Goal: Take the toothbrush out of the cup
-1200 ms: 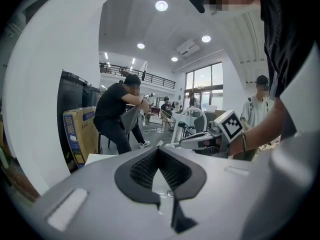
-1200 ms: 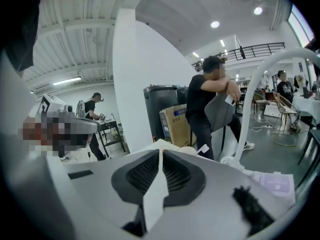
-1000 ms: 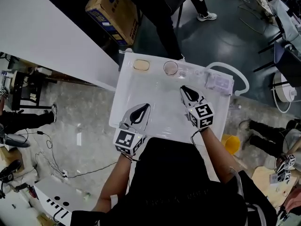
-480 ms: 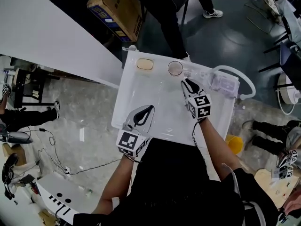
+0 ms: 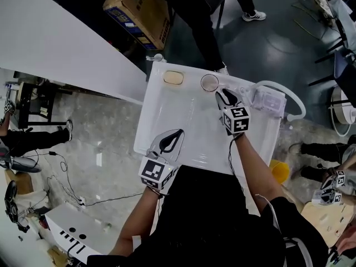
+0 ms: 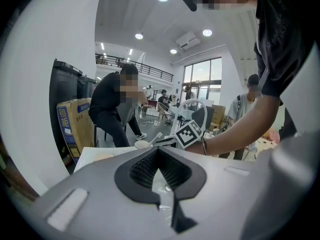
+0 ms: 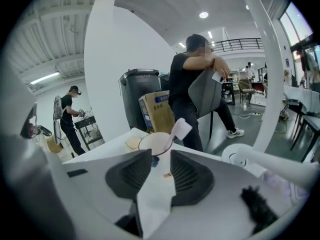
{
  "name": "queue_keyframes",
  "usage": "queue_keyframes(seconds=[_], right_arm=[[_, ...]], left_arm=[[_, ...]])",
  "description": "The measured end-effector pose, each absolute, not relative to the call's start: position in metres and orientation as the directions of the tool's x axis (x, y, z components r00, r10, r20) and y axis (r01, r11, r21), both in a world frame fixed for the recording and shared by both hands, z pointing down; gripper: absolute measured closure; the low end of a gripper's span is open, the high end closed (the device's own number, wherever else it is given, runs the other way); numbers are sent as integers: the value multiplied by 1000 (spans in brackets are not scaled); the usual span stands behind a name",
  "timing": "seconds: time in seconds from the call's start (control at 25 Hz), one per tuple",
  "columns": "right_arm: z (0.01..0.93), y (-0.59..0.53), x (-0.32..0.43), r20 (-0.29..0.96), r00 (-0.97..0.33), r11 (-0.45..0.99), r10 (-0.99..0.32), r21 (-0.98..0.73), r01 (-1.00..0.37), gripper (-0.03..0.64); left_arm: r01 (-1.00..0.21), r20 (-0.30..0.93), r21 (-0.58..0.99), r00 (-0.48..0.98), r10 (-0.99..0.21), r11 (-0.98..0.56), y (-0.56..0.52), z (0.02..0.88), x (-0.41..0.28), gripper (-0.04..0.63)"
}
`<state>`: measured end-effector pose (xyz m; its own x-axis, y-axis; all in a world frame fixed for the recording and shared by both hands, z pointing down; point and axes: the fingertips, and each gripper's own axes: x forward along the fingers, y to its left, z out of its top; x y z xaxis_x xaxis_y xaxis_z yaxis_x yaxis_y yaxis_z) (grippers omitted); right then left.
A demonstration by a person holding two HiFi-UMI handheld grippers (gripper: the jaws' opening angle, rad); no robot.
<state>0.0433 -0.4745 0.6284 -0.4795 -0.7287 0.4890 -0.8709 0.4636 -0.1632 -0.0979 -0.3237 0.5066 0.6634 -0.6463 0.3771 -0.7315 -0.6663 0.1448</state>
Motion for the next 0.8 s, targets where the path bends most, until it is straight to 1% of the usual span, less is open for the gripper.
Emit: queue_keyframes(seconds=[0.28, 0.6, 0.68, 0.8], right_arm=[[631, -491, 40, 476, -449, 423, -757, -167, -890, 499], [631, -504, 33, 471, -439, 425, -765, -143, -894, 500], [630, -507, 33, 470, -432, 426, -770, -126, -896, 546], [627, -508, 29, 470, -435, 449, -768, -89, -889, 560]], left_arm=[[-746, 390, 139, 646, -657, -651, -323, 507, -106, 586], [-760, 411, 131, 626, -663, -636, -318, 511, -113, 586], [-762, 416, 132, 623, -663, -634, -316, 512, -114, 586], [-764, 418, 130, 620, -664, -632, -317, 513, -114, 586]])
